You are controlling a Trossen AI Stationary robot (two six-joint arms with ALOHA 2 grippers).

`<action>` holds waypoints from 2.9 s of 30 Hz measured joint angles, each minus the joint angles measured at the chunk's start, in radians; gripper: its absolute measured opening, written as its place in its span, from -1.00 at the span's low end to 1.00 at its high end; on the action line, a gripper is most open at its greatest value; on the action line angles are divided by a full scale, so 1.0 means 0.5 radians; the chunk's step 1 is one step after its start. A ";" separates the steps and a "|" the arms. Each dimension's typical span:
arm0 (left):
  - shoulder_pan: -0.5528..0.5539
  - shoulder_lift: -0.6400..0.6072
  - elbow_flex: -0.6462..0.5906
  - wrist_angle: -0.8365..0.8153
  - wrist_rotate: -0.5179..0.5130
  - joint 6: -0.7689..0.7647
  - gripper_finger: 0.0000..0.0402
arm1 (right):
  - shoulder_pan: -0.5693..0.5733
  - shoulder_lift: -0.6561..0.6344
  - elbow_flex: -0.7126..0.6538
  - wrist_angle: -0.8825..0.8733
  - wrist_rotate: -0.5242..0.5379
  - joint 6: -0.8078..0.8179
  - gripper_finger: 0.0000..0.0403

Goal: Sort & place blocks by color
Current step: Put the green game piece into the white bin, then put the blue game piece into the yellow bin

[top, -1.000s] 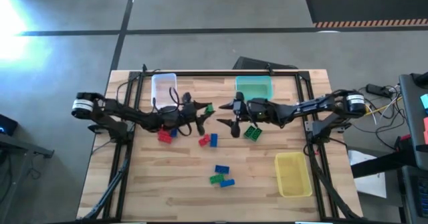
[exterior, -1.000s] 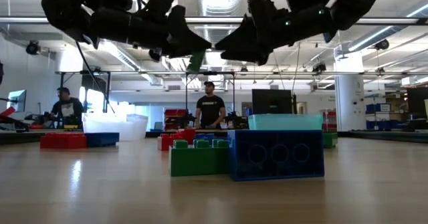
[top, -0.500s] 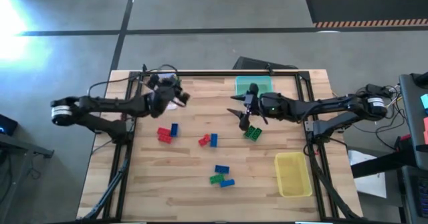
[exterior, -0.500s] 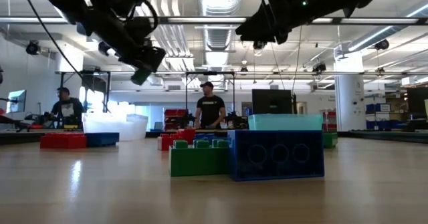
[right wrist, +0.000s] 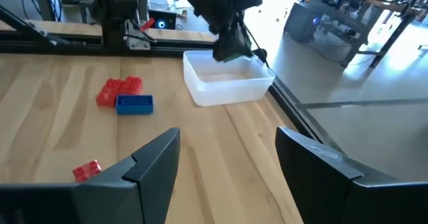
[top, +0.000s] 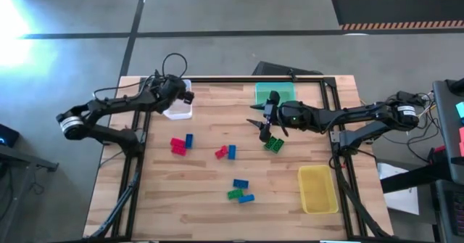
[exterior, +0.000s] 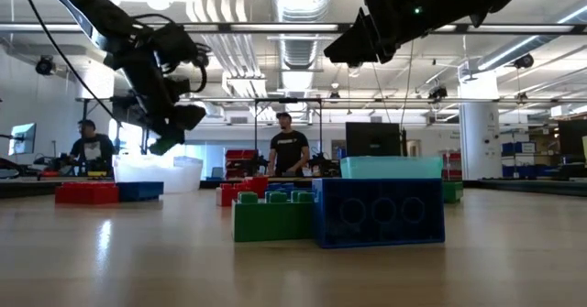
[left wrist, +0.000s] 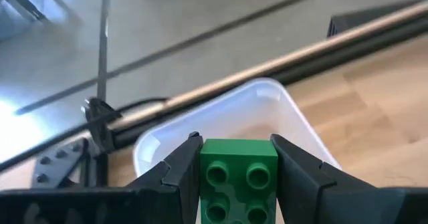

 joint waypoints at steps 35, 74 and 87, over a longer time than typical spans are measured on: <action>-0.917 -0.617 0.074 0.038 0.837 -0.269 0.11 | 0.000 0.002 0.000 0.000 -0.001 0.156 0.16; -1.563 -0.025 0.288 0.257 0.633 0.788 0.11 | 0.441 0.178 0.049 -0.090 0.042 0.670 0.04; -1.562 -0.420 0.149 0.247 0.510 1.417 0.11 | 0.701 0.760 0.768 -1.037 0.275 1.284 0.00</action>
